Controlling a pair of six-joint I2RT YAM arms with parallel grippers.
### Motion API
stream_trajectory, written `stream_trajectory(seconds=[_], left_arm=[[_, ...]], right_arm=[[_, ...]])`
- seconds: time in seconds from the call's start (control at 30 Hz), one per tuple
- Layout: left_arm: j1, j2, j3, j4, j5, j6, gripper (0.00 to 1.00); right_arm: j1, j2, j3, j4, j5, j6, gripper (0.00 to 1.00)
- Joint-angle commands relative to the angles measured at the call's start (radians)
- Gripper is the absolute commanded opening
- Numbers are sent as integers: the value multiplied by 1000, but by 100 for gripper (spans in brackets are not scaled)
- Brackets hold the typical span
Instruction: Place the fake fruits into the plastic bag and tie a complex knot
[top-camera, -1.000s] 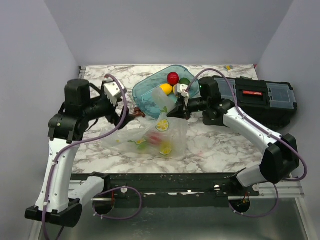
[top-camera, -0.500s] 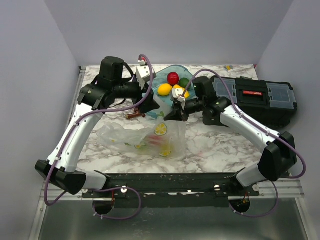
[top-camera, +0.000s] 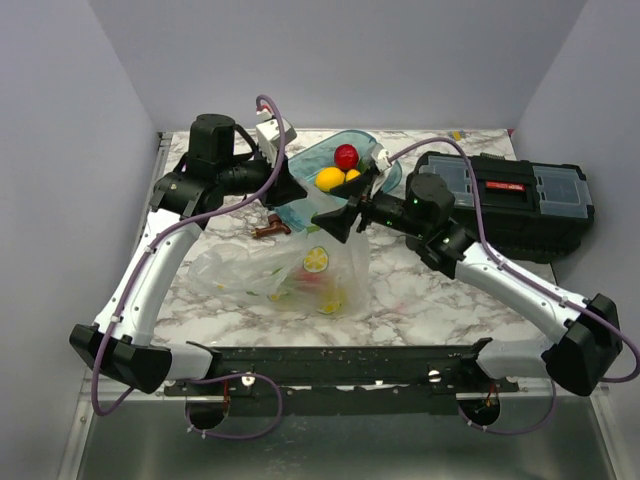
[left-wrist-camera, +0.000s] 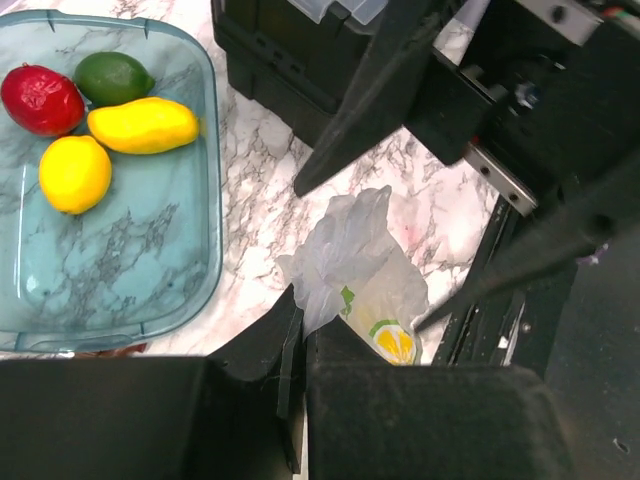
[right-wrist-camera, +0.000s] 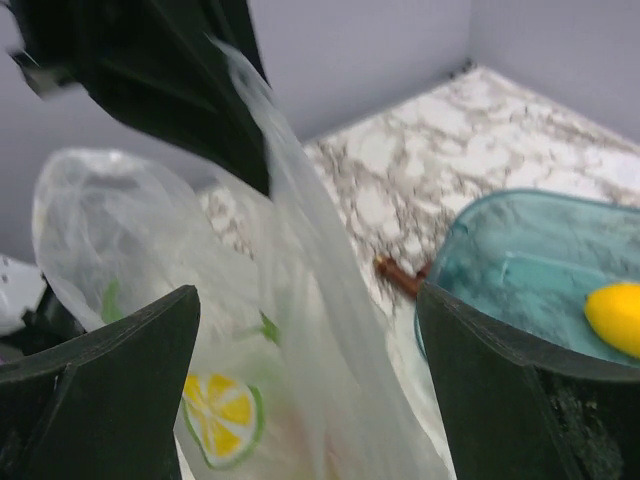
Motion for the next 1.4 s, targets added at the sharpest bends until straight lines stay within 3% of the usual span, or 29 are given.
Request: stream_trajectory(seconds=[0.0,0.37,0.57,0.67,0.83,1.0,1.27,1.37], left_arm=[[4,-12,-2,49,36,-54,0],[10,-24,4,55,53,-90,0],[27,-30,-1,55,61,-94,0],[27,-24,-2,57,69,-91,0],[27,-21,-21,59,83,-94,0],[33,-19,-23,61,95,-94,0],[115,-11,-25,122,137,-139,0],[135,2,-23,130,138,-138,0]], right_arm=[[118,30,7,194,373,105,92],[243,177,-76,331,725,-86,87],[246,67,-99,229,646,-76,86],[246,61,-93,210,697,-85,89],[245,134,-94,359,751,-97,89],[245,220,-93,390,732,-92,86],[250,259,-328,450,621,-123,56],[253,275,-381,478,576,-160,35]])
